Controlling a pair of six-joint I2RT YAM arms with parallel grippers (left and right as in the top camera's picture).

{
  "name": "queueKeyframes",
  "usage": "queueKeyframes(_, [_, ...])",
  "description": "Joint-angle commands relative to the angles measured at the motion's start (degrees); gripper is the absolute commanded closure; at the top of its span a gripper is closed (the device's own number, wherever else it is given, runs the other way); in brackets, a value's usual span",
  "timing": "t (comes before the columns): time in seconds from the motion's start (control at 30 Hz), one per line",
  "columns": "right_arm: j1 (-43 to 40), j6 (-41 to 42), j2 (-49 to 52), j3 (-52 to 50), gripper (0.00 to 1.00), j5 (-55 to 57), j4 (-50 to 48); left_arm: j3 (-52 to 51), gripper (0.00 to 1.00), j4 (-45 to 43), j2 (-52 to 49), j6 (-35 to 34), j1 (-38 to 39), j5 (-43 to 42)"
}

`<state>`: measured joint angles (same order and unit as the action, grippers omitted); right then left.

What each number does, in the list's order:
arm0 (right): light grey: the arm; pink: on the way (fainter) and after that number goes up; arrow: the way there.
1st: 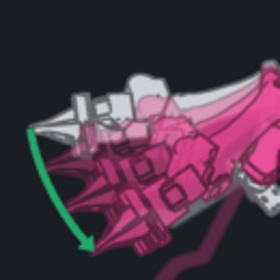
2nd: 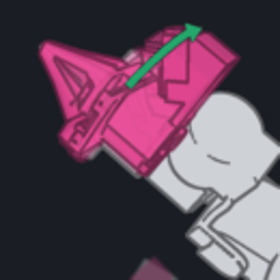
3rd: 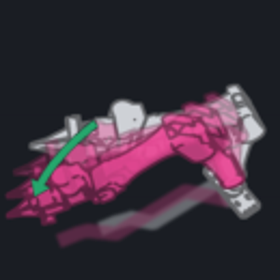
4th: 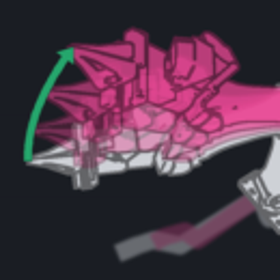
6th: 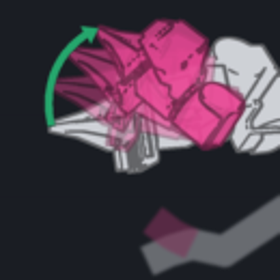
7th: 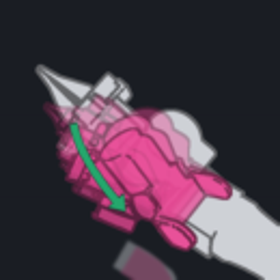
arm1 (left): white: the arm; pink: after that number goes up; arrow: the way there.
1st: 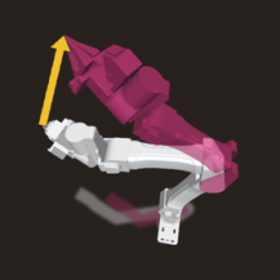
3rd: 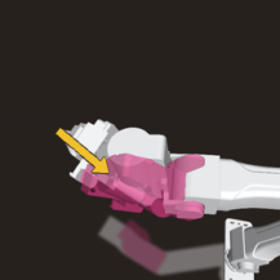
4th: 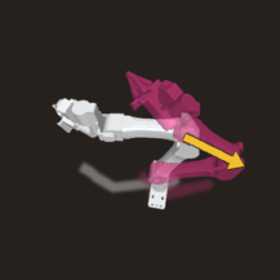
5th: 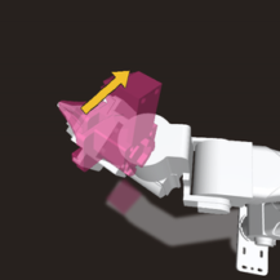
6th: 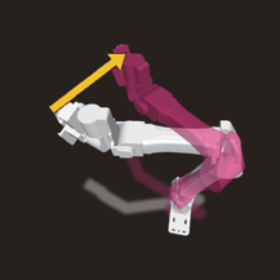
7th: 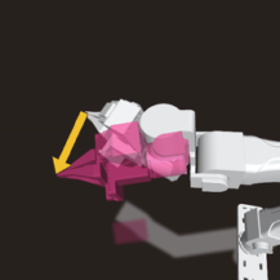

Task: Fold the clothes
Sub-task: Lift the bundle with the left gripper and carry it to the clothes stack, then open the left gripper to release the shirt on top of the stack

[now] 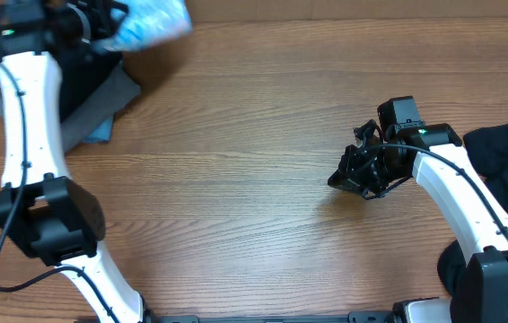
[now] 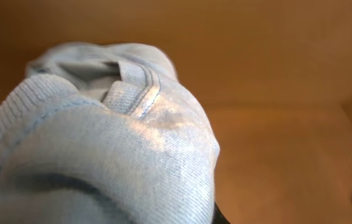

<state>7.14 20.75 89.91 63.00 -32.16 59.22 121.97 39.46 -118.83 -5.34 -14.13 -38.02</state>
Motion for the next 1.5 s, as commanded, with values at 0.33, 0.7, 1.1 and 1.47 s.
queueKeyframes(0.33, [-0.11,2.01,-0.76,1.14,0.94,-0.17,-0.07,2.08,0.96,-11.28,1.86,-4.15,-11.93,6.95])
queueKeyframes(0.7, [-0.07,3.02,-0.76,1.14,0.95,-0.59,0.09,1.95,0.94,-8.63,0.22,-0.04,-14.86,10.45])
queueKeyframes(1.1, [-0.07,2.80,-0.76,1.14,0.96,-1.38,1.75,2.01,0.13,9.38,-6.54,1.55,-14.82,13.18])
queueKeyframes(1.47, [-0.07,1.29,-0.76,1.14,0.96,-1.38,1.49,8.37,0.00,25.03,3.30,1.55,-17.46,11.43])
